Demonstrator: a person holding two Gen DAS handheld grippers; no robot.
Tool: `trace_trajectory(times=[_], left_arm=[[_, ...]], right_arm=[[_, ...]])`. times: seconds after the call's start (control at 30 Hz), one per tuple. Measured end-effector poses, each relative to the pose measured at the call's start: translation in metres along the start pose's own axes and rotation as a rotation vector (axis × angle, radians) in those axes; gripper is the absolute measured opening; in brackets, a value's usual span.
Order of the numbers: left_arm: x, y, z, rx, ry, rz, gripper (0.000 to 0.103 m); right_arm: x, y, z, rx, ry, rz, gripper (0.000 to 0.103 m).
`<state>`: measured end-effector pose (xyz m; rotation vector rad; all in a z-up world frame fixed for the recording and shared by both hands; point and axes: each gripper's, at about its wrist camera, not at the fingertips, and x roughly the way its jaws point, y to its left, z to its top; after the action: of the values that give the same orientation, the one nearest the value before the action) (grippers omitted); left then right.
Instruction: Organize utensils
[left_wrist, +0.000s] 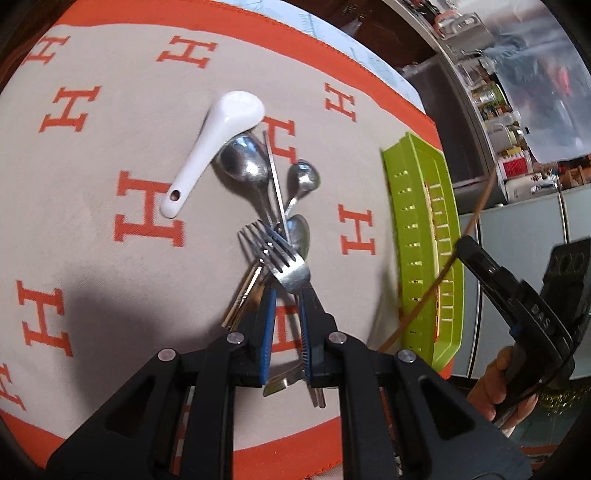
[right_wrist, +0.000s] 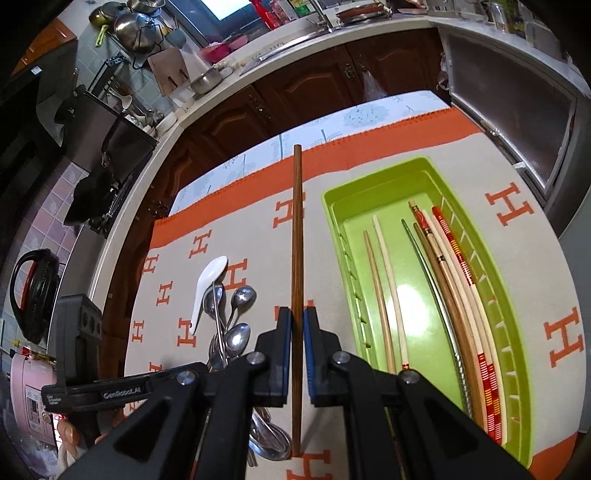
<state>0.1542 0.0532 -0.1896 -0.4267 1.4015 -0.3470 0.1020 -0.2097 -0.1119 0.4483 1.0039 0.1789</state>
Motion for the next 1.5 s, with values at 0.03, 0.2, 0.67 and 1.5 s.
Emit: trace_trajectory(times=[0.03,0.2,0.67,1.5], left_arm=[[0.002,0.001,0.001,-0.011,-0.001,-0.002,0.009],[0.007,0.002,0.006,-0.032,0.004,0.0,0.009],[0.019,-0.011,0.016,-0.056,0.013,0.043,0.018],[-0.021,-0.038,0.008,0.014,-0.097,0.043,0.0]], right_arm=[[-0.002,0.001,0.0,-0.003,-0.007,-0.001,0.006],[-0.026,0.002,0.002,-0.003,-0.059,0.011,0.006],[-0.094,-0.021,0.017,-0.043,-0.114,-0.133,0.006],[-0.021,-0.013,-0.005,-0.22,0.104,-0.319,0.008]])
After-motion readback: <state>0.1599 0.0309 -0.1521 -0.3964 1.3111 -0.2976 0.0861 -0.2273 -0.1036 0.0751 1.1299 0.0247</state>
